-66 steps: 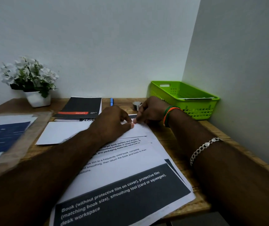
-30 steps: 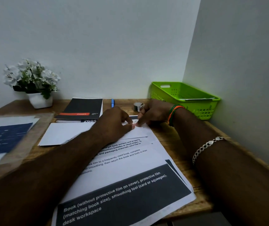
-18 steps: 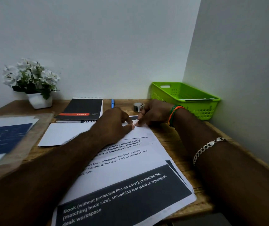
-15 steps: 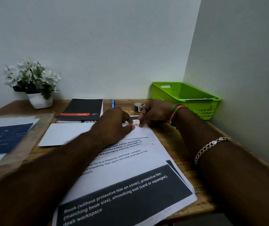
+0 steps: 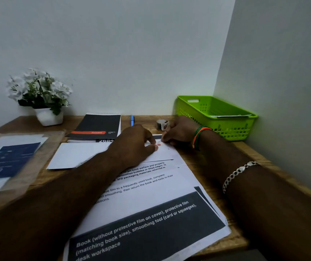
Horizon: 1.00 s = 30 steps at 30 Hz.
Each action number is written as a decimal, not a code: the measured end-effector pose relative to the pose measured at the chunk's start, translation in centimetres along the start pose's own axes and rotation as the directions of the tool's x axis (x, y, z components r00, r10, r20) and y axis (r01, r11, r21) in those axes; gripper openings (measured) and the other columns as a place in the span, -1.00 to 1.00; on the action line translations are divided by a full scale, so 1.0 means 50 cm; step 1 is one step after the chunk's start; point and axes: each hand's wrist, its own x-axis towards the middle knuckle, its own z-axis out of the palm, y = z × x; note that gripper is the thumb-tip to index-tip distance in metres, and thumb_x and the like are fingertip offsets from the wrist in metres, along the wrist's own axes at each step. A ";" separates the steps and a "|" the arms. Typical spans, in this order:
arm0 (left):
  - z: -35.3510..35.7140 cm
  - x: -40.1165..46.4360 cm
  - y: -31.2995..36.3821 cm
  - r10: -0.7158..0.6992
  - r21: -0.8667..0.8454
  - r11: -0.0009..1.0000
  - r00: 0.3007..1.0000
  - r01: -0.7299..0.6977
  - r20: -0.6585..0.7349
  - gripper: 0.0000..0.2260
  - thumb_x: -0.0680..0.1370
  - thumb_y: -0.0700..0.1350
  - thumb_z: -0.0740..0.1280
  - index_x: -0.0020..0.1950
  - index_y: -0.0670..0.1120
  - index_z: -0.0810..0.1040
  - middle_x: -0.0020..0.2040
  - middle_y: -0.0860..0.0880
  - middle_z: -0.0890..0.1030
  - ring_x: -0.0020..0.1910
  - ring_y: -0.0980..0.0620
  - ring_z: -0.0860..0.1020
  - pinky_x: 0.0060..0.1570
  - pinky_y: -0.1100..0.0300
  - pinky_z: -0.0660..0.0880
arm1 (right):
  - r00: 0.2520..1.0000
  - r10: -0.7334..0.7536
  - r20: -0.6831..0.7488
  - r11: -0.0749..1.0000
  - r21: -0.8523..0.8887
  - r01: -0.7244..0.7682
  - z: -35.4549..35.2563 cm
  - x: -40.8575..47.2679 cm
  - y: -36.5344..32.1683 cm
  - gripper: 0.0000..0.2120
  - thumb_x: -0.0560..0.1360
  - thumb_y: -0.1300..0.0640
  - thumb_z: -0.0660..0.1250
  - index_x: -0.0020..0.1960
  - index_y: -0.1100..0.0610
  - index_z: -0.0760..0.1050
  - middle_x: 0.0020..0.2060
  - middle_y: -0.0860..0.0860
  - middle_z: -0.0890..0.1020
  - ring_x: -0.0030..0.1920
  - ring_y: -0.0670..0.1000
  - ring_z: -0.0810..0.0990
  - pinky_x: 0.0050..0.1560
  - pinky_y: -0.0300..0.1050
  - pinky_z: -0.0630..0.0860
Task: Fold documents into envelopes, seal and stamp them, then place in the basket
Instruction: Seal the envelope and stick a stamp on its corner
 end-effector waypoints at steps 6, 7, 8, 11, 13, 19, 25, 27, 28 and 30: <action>-0.001 0.002 -0.001 0.003 -0.006 1.000 1.000 -0.002 0.011 -0.83 0.52 0.12 0.47 0.02 0.08 0.73 0.00 0.04 0.63 0.02 0.06 0.58 0.01 0.16 0.48 | 1.000 -0.026 0.010 0.999 -0.034 0.026 -0.001 0.002 -0.001 -0.77 0.36 0.09 0.60 -0.27 0.17 0.59 -0.27 0.13 0.63 -0.26 0.06 0.54 -0.20 -0.14 0.44; -0.001 0.002 -0.001 0.001 -0.009 1.000 1.000 0.000 0.014 -0.83 0.52 0.12 0.47 0.02 0.08 0.73 -0.01 0.04 0.64 0.02 0.06 0.59 0.03 0.15 0.50 | 0.999 -0.034 -0.002 0.997 -0.065 0.034 0.000 -0.001 -0.005 -0.74 0.32 0.05 0.63 -0.22 0.18 0.61 -0.29 0.10 0.62 -0.27 0.03 0.52 -0.23 -0.17 0.42; -0.002 0.002 0.000 0.000 -0.009 1.000 1.000 0.000 0.016 -0.84 0.52 0.11 0.47 0.02 0.08 0.73 -0.01 0.04 0.64 0.02 0.05 0.59 0.04 0.13 0.51 | 0.999 -0.039 -0.007 0.995 -0.088 0.039 0.002 -0.003 -0.009 -0.72 0.29 0.05 0.64 -0.19 0.21 0.65 -0.30 0.09 0.62 -0.28 0.01 0.52 -0.25 -0.18 0.41; -0.002 0.003 0.001 -0.005 -0.008 1.000 1.000 0.005 0.015 -0.83 0.52 0.11 0.47 0.03 0.07 0.73 0.00 0.05 0.63 0.02 0.07 0.58 0.02 0.15 0.49 | 1.000 -0.012 -0.007 0.995 -0.100 0.011 0.001 -0.007 -0.013 -0.82 0.32 0.16 0.60 -0.21 0.25 0.67 -0.34 0.09 0.62 -0.30 0.02 0.55 -0.24 -0.18 0.45; -0.001 0.002 0.001 -0.009 -0.004 1.000 1.000 0.009 0.014 -0.84 0.52 0.11 0.48 0.03 0.08 0.72 -0.01 0.05 0.63 0.01 0.07 0.57 -0.01 0.18 0.45 | 1.000 0.004 -0.010 0.998 -0.068 -0.005 -0.001 -0.009 -0.012 -0.86 0.35 0.24 0.55 -0.32 0.20 0.61 -0.39 0.09 0.63 -0.34 0.04 0.57 -0.24 -0.17 0.49; -0.001 0.001 0.002 -0.015 -0.007 1.000 1.000 0.015 0.004 -0.83 0.51 0.12 0.48 0.03 0.08 0.72 -0.01 0.06 0.61 0.00 0.08 0.56 -0.07 0.22 0.38 | 1.000 -0.011 -0.025 0.998 -0.063 0.009 -0.003 -0.010 -0.011 -0.73 0.30 0.02 0.63 -0.26 0.14 0.60 -0.32 0.08 0.65 -0.34 -0.01 0.53 -0.28 -0.20 0.44; 0.000 -0.007 0.001 -0.022 -0.066 0.998 1.000 0.022 -0.012 -0.67 0.50 0.09 0.50 0.17 0.09 0.48 -0.03 0.08 0.55 -0.07 0.07 0.50 -0.09 0.16 0.37 | 1.000 -0.021 0.009 0.998 -0.066 0.022 -0.004 -0.006 -0.011 -0.78 0.28 0.18 0.64 -0.17 0.24 0.67 -0.10 0.20 0.73 -0.17 0.07 0.60 0.02 0.03 0.62; -0.002 -0.010 0.003 -0.003 -0.039 0.999 1.000 0.004 0.005 -0.67 0.52 0.10 0.47 0.23 0.13 0.50 0.00 0.08 0.54 -0.01 0.06 0.51 -0.04 0.14 0.40 | 1.000 -0.015 0.006 0.999 -0.043 0.015 -0.004 -0.005 -0.008 -0.75 0.28 0.21 0.63 -0.11 0.30 0.70 -0.08 0.24 0.73 -0.17 0.08 0.62 0.11 0.10 0.62; -0.003 -0.010 0.004 0.004 -0.011 1.000 1.000 -0.003 0.019 -0.70 0.53 0.12 0.45 0.24 0.15 0.54 0.04 0.07 0.54 0.05 0.04 0.52 0.03 0.12 0.44 | 1.000 -0.015 0.001 0.999 -0.038 0.015 -0.003 -0.006 -0.008 -0.74 0.27 0.22 0.62 -0.09 0.30 0.70 -0.09 0.25 0.73 -0.18 0.08 0.62 0.11 0.12 0.62; -0.006 -0.010 0.005 0.009 0.044 0.999 0.998 -0.012 0.060 -0.74 0.56 0.14 0.41 0.24 0.17 0.61 0.12 0.01 0.52 0.16 -0.02 0.51 0.19 0.03 0.48 | 1.000 -0.014 -0.001 1.000 -0.026 0.014 -0.001 -0.007 -0.008 -0.74 0.27 0.23 0.61 -0.08 0.30 0.71 -0.09 0.25 0.73 -0.17 0.10 0.64 0.13 0.14 0.62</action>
